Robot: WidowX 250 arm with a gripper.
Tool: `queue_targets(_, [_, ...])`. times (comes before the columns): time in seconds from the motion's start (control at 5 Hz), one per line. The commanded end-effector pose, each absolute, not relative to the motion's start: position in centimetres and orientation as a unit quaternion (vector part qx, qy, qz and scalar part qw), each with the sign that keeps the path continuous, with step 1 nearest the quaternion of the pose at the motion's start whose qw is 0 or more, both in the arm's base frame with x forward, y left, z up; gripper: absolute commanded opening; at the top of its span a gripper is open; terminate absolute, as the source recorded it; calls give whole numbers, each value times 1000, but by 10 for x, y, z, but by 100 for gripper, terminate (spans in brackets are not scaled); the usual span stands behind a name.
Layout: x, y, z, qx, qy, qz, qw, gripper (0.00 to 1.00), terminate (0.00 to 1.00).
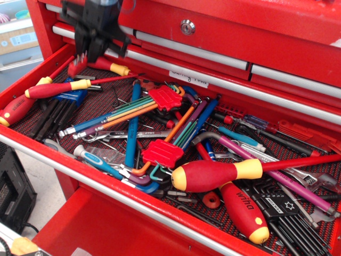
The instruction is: Pick up bit holder
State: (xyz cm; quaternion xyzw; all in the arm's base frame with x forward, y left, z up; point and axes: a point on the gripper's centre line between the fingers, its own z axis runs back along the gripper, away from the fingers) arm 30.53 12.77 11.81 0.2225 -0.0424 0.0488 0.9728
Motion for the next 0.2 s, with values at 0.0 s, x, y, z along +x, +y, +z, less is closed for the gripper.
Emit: queue_targets(0.0, [300,93,194,272,-82,61,957,0,100])
